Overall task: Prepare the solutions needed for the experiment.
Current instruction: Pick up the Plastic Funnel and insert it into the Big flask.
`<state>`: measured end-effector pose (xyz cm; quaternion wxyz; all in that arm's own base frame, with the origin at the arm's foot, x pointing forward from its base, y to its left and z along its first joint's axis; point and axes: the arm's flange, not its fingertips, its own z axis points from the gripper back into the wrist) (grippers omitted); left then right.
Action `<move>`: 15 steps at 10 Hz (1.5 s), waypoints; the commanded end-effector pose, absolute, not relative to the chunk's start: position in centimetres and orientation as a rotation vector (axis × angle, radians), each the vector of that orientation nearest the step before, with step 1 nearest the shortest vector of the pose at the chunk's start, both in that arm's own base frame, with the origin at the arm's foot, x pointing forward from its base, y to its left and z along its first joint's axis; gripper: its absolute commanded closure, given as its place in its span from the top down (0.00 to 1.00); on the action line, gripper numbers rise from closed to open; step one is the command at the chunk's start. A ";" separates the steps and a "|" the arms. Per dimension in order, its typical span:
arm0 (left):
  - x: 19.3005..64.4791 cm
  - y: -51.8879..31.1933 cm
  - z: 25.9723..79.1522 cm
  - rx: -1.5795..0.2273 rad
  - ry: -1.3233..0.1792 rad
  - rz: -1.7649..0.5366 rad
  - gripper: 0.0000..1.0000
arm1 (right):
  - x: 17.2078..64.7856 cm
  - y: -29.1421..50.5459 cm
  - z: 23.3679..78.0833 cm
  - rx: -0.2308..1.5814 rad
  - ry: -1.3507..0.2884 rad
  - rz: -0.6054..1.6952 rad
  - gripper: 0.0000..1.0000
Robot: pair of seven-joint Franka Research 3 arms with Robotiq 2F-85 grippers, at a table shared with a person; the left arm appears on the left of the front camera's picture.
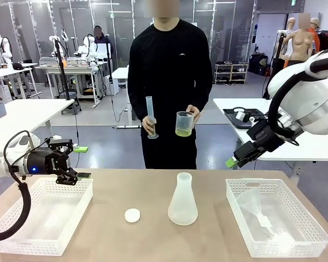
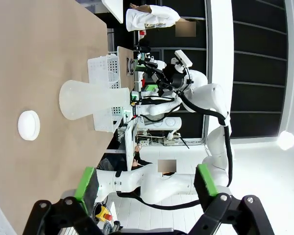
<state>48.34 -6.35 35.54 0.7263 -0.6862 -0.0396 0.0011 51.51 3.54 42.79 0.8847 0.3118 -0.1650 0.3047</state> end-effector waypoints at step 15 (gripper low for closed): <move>48.5 -6.4 35.6 -1.520 -0.119 0.001 1.00 | 51.0 6.8 44.6 0.036 -0.284 1.548 1.00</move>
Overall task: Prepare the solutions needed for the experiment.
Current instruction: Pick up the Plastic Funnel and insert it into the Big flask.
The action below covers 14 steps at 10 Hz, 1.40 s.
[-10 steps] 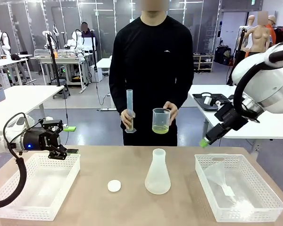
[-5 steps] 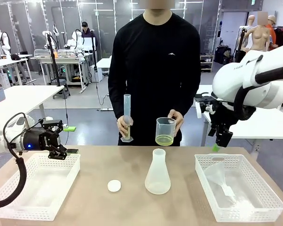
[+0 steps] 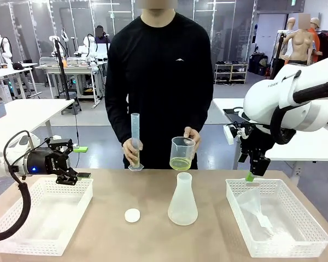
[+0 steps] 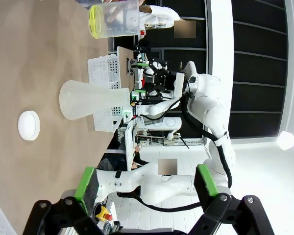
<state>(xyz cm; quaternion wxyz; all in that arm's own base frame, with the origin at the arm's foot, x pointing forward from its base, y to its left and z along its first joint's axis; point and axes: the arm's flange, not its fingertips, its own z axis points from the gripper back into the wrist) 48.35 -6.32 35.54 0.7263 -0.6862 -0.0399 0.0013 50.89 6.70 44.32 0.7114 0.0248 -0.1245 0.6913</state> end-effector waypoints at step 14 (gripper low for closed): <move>48.5 -6.4 35.6 -1.520 -0.119 0.001 1.00 | 57.1 6.2 38.8 0.252 0.172 1.640 1.00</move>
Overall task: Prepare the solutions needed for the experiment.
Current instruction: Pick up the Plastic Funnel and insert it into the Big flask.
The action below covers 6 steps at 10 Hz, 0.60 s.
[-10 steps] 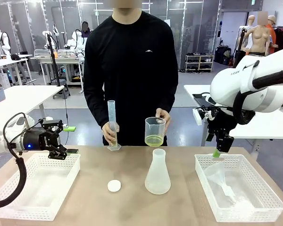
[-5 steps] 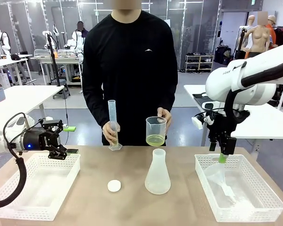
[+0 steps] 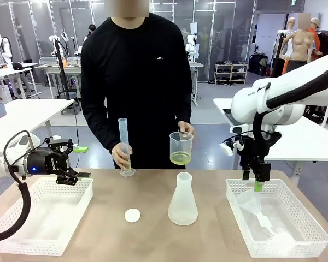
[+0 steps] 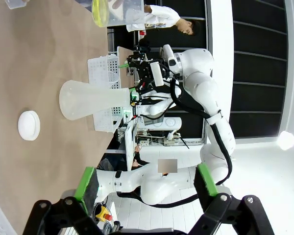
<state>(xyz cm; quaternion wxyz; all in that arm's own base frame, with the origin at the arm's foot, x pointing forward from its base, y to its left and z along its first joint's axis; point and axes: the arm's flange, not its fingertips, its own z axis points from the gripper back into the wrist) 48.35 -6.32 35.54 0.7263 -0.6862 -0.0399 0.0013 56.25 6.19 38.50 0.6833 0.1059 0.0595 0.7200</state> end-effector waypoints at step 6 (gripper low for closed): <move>48.5 -6.4 35.6 -1.520 -0.119 0.001 1.00 | 56.7 6.2 36.7 0.326 0.308 1.686 1.00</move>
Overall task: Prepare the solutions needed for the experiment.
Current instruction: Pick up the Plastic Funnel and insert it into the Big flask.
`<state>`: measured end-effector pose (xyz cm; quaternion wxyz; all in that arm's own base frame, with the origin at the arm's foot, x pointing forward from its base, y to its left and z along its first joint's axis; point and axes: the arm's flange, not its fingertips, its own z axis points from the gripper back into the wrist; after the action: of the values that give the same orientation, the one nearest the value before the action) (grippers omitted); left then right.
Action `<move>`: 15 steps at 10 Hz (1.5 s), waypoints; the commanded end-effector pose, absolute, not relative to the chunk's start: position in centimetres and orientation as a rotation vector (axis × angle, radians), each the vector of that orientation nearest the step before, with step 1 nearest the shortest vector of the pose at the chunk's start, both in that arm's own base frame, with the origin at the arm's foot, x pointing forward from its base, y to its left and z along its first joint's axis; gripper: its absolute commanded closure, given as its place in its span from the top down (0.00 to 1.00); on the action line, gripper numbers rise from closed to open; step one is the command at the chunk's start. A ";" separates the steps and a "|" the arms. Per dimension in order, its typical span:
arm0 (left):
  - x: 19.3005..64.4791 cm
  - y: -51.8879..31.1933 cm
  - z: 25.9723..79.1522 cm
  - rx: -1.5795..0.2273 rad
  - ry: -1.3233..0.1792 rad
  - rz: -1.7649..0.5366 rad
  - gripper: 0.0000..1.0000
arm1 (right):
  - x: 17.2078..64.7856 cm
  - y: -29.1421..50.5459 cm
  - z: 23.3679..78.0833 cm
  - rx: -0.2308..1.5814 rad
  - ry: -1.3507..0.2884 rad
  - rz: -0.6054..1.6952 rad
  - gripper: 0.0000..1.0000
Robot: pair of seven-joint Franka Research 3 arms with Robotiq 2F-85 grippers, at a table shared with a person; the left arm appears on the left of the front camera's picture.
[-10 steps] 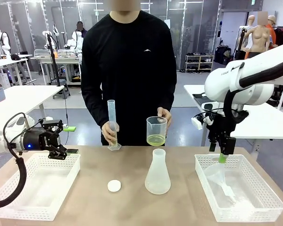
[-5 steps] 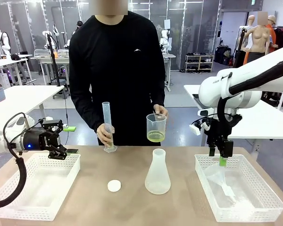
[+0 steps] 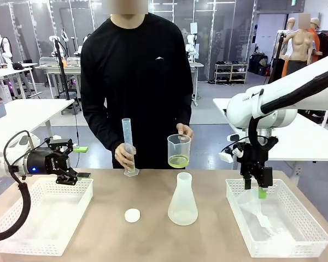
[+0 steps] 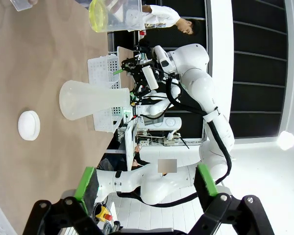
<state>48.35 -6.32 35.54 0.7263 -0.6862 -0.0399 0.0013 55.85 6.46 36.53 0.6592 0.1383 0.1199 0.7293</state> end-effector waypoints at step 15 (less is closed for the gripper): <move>48.5 -6.4 35.6 -1.520 -0.119 0.001 1.00 | 58.3 5.9 34.9 0.378 0.387 1.757 0.00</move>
<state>48.35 -6.32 35.54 0.7263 -0.6862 -0.0399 0.0013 57.40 6.10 34.88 0.6210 0.1644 0.1618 0.7491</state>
